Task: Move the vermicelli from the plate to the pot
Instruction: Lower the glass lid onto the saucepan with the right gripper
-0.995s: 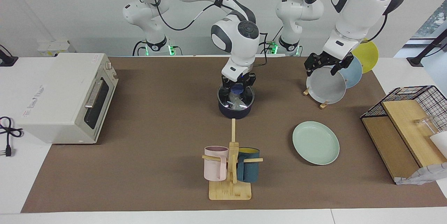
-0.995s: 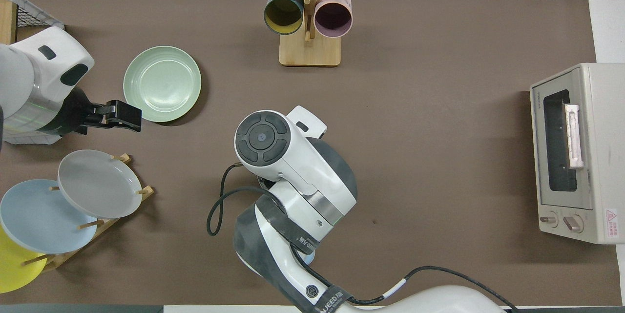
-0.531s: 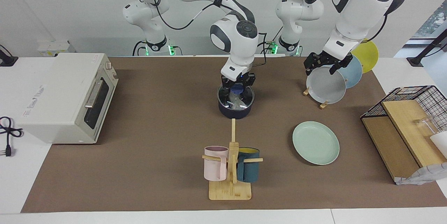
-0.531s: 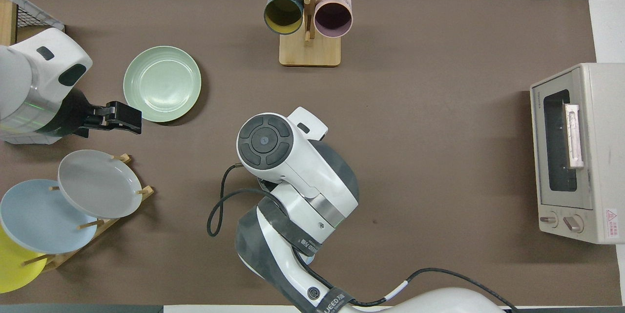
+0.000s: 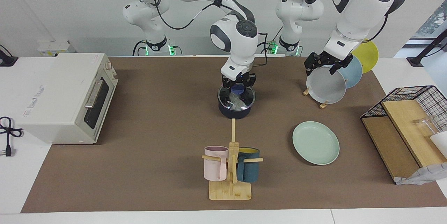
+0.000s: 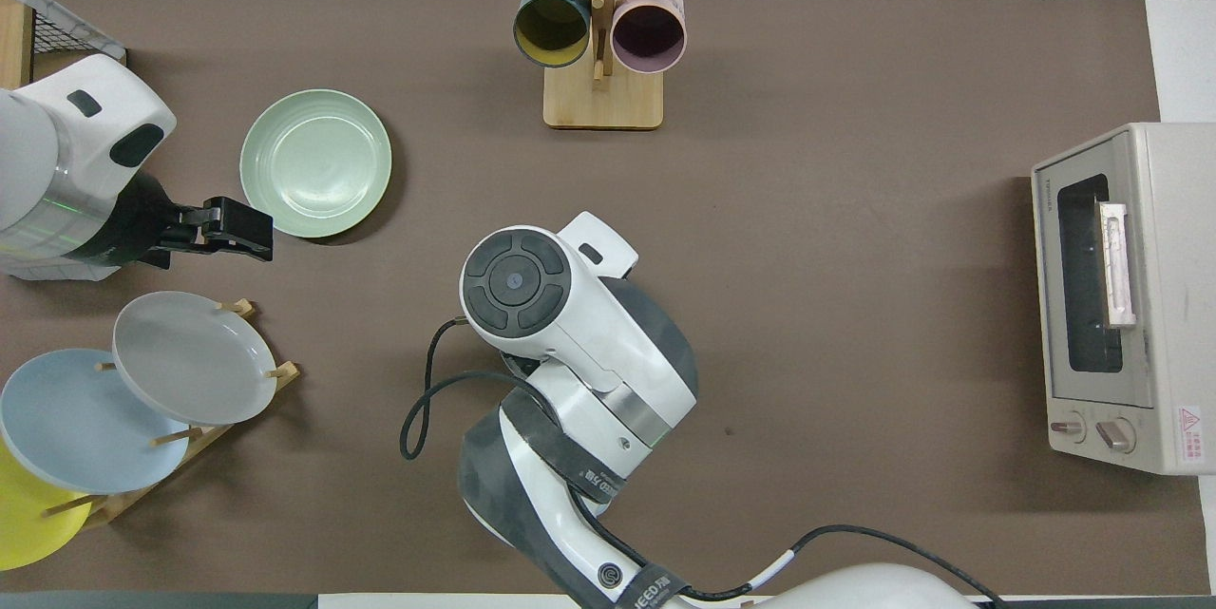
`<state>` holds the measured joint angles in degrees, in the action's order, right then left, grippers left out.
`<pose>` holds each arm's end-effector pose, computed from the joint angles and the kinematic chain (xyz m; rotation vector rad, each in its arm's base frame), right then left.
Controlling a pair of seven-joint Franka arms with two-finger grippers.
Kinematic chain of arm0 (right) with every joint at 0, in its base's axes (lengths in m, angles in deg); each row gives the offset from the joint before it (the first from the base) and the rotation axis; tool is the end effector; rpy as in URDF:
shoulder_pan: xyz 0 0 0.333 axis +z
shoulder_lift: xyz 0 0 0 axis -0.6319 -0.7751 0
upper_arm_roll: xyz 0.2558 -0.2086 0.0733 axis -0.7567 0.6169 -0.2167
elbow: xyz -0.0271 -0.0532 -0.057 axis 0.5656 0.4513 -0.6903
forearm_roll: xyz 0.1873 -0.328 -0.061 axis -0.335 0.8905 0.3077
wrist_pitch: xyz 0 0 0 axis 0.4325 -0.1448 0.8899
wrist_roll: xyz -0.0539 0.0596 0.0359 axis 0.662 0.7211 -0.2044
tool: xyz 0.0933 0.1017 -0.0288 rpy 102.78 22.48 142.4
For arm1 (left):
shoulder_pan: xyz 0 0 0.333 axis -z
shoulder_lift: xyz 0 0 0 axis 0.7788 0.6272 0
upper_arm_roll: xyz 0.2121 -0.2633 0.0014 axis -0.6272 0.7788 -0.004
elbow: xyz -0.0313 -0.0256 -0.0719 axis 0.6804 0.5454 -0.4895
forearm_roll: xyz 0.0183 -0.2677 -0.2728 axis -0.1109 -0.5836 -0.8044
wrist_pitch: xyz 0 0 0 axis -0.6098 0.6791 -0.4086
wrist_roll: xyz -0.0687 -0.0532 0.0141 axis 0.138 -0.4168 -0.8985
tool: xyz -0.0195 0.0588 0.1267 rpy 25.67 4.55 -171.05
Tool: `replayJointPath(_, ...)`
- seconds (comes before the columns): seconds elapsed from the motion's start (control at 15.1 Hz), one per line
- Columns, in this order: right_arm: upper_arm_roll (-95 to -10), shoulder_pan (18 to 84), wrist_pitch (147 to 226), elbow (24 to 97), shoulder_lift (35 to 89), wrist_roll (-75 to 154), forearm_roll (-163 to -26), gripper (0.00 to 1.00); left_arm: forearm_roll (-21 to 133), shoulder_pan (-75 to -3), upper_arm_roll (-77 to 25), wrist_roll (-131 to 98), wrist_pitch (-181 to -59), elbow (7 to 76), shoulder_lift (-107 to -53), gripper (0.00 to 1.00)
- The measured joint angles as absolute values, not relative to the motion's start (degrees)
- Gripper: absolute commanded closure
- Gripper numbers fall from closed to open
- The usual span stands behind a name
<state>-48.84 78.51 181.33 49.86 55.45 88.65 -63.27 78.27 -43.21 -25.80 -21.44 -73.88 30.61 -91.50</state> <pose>0.4857 0.4468 0.3918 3.1227 0.0612 -0.0544 0.5176 -0.1121 0.5662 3.1078 -0.0228 -0.1334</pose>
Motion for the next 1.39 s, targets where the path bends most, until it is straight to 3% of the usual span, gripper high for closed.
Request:
replayJointPath(0.13, -48.81, 78.51, 181.67, 50.22, 55.65, 88.65, -63.27, 1.00, 78.27, -43.22, -25.80, -21.44, -73.89, 30.60, -91.56, 0.00)
replayJointPath(0.2, -48.81, 78.51, 181.81, 50.36, 55.73, 88.65, -63.28, 0.73, 78.27, -43.22, -25.80, -21.44, -73.89, 30.58, -91.64, 0.00)
replayJointPath(0.27, -48.80, 78.51, 181.87, 50.41, 55.76, 88.65, -63.28, 0.62, 78.27, -43.22, -25.80, -21.44, -73.89, 30.57, -91.78, 0.00)
replayJointPath(0.53, -48.78, 78.40, 181.90, 50.43, 55.76, 88.65, -63.33, 0.40, 78.27, -43.22, -25.80, -21.44, -73.89, 30.55, -92.29, 0.00)
replayJointPath(0.6, -48.78, 78.30, 181.90, 50.43, 55.76, 88.65, -63.33, 0.29, 78.27, -43.22, -25.80, -21.44, -73.89, 30.55, -92.31, 0.00)
replayJointPath(0.66, -48.78, 78.19, 181.89, 50.43, 55.75, 88.65, -63.32, 0.00, 78.27, -43.22, -25.80, -21.44, -73.89, 30.55, -92.31, 0.00)
replayJointPath(1.39, -48.47, 71.20, 179.77, 49.12, 60.55, 81.88, -63.10, 0.00, 78.27, -43.22, -25.79, -21.44, -73.89, 30.55, -92.31, 0.00)
